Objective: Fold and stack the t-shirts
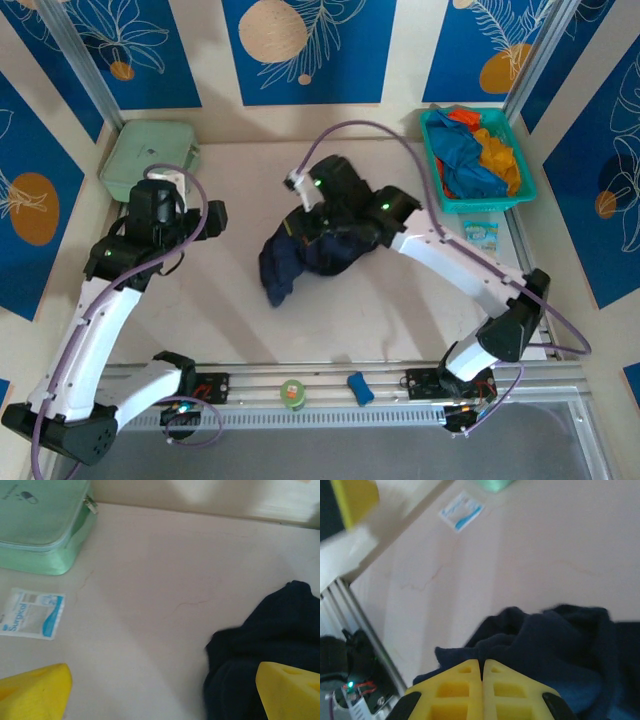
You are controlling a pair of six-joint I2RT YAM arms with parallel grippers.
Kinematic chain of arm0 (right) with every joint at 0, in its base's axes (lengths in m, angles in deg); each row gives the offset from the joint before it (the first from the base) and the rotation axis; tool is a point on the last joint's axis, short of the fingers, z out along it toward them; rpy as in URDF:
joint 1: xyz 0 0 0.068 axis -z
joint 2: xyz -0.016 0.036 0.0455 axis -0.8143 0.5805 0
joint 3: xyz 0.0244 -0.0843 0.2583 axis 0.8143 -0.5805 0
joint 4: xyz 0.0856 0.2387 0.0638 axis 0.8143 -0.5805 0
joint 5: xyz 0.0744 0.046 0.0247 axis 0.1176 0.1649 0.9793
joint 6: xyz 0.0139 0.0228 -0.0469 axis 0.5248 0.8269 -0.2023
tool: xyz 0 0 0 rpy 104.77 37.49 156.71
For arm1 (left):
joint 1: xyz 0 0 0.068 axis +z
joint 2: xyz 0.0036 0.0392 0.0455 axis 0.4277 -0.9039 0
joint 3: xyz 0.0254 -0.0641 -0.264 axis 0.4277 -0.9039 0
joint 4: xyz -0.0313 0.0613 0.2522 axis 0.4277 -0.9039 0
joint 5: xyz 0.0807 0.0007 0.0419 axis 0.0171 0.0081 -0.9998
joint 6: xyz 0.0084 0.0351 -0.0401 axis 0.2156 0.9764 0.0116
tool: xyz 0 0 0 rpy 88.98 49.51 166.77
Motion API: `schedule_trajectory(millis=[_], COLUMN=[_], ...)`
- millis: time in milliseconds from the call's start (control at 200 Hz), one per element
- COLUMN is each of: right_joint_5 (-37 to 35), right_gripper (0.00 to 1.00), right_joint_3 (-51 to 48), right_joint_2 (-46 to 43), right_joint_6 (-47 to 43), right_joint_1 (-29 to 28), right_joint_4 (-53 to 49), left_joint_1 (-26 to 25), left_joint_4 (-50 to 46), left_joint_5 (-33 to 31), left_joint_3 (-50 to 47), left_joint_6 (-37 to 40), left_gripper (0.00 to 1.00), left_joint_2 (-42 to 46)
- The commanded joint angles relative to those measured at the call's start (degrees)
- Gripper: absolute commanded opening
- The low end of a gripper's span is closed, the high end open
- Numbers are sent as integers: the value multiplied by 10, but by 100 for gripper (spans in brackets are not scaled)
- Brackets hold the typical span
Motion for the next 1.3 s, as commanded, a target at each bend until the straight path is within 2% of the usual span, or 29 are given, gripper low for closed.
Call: schedule_trajectory(millis=[0, 125, 245, 340, 370, 415, 525, 645, 765, 856, 991, 1066, 1146, 1231, 1296], right_joint_5=[3, 16, -1, -25, -30, -35, -36, 5, 74, 85, 108, 124, 104, 61, 21], right_gripper=[0, 0, 33, 50, 59, 64, 66, 66, 66, 66, 66, 65, 65, 66, 66], right_joint_3=[-39, -92, -142, -175, -185, -198, -227, -273, -291, -277, -247, -249, -252, -254, -252], right_joint_2=[18, 14, -7, -35, -44, -56, -82, -89, -48, -1, 59, 67, 59, 45, 38], right_joint_6=[43, 79, 107, 130, 138, 153, 195, 219, 230, 226, 229, 222, 204, 179, 160], right_joint_1=[-17, -29, -29, -26, -23, -17, 11, 82, 166, 189, 184, 158, 120, 86, 68], right_joint_4=[31, 43, 32, 12, 5, -6, -29, -4, 43, 60, 64, 83, 88, 79, 69], left_joint_1=[-4, -4, -4, -5, -6, -8, -22, -56, -104, -144, -181, -187, -189, -188, -188], left_joint_4=[-37, -43, -44, -42, -39, -36, -24, 6, 56, 64, 59, 61, 65, 78, 93], left_joint_5=[-30, -16, 16, 49, 59, 72, 102, 128, 165, 167, 137, 125, 101, 74, 63], left_joint_3=[12, 9, -4, -26, -34, -47, -87, -137, -187, -207, -239, -259, -274, -286, -290], left_joint_6=[3, -2, -13, -28, -33, -43, -69, -105, -140, -156, -176, -184, -191, -195, -195], left_gripper=[94, 94, 93, 93, 93, 92, 92, 92, 91, 91, 91, 89, 84, 74, 57], left_joint_2=[4, -6, -19, -28, -32, -37, -51, -69, -92, -108, -117, -120, -121, -125, -133])
